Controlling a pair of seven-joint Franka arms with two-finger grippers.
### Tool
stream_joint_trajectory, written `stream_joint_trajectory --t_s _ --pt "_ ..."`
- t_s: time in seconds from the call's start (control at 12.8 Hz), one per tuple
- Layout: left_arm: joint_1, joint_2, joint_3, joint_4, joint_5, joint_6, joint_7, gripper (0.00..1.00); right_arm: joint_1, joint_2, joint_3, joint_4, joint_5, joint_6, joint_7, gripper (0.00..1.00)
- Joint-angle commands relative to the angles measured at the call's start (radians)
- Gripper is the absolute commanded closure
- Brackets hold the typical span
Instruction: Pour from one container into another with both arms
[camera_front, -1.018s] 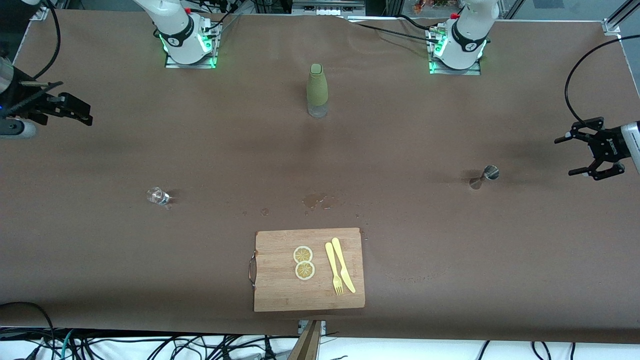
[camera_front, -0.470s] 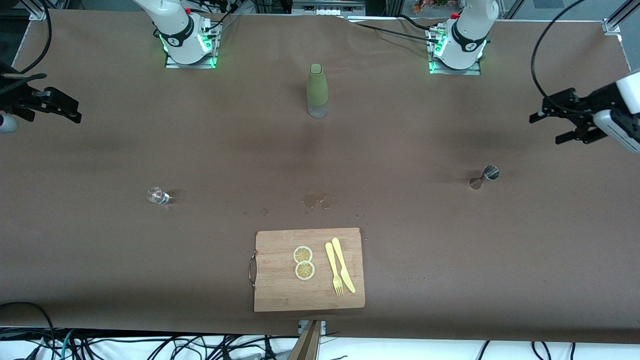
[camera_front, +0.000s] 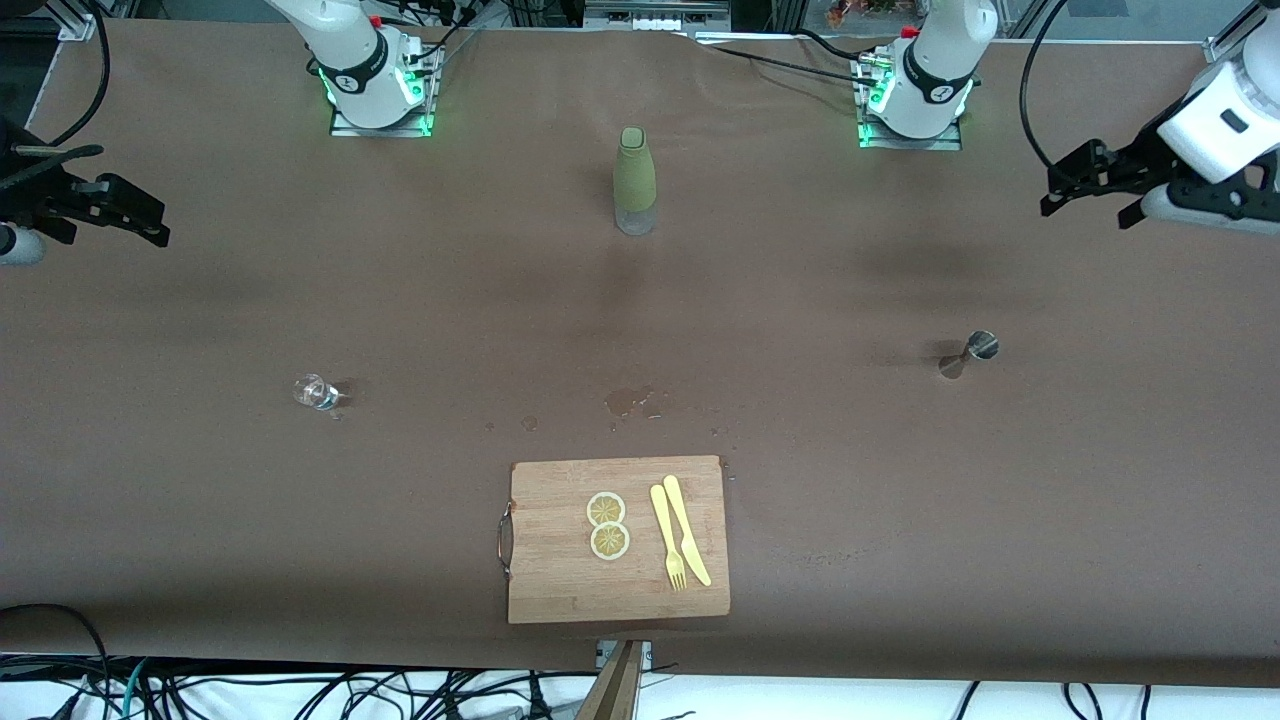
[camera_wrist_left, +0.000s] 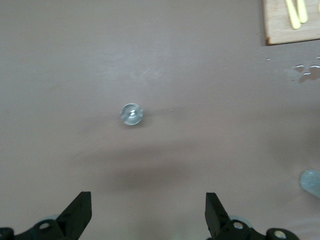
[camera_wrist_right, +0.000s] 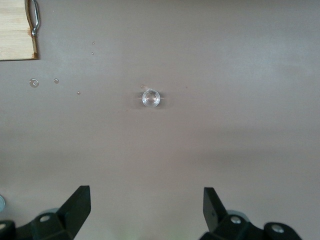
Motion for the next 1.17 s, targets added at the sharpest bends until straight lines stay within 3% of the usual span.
stream_joint_trajectory --t_s 0.0,0.23,0.55,1.1 --pt "-0.003 -0.024 0.006 0.022 0.037 -0.073 -0.024 0.0 0.011 0.011 -0.006 0.022 0.009 -0.003 0.013 0.0" --pt "-0.004 -0.034 -0.005 0.05 0.038 -0.167 -0.028 0.0 0.011 0.012 -0.006 0.022 0.013 -0.005 0.013 0.0" --pt "-0.004 -0.091 -0.055 0.055 0.084 -0.172 -0.108 0.0 0.013 0.015 -0.006 0.02 0.015 -0.011 0.013 0.0" --pt "0.002 -0.081 -0.051 0.059 0.083 -0.186 -0.108 0.0 0.014 0.015 -0.002 0.017 0.016 -0.002 0.013 0.0"
